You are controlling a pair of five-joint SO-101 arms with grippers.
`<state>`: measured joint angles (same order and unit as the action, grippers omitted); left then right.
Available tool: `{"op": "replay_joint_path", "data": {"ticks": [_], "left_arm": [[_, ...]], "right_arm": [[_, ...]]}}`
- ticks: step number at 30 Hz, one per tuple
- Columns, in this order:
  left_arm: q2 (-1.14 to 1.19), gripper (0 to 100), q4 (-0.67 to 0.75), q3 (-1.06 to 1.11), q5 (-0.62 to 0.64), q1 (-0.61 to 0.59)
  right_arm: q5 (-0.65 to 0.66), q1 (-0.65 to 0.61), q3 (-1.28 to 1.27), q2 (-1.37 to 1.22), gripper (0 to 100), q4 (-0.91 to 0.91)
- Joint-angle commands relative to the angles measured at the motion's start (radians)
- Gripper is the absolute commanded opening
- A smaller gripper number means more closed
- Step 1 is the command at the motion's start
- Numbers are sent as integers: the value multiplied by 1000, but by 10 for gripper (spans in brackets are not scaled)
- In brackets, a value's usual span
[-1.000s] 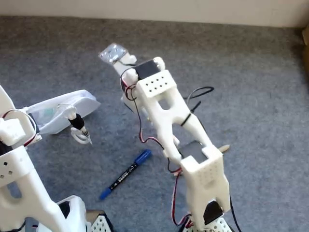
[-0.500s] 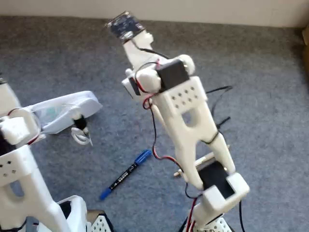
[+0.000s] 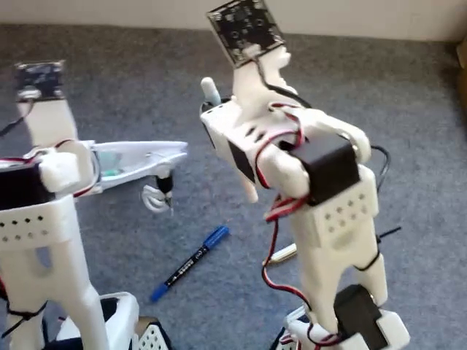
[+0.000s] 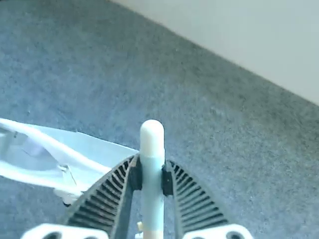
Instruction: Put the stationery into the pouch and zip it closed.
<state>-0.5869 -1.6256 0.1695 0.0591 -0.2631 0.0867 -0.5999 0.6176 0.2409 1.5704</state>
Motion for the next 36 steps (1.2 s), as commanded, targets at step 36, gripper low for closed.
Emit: {"op": "replay_joint_path", "data": {"ticks": [36], "left_arm": [[285, 6, -77, -222, 146, 165]], "right_arm": [[-192, -179, -211, 441, 5, -384]]}}
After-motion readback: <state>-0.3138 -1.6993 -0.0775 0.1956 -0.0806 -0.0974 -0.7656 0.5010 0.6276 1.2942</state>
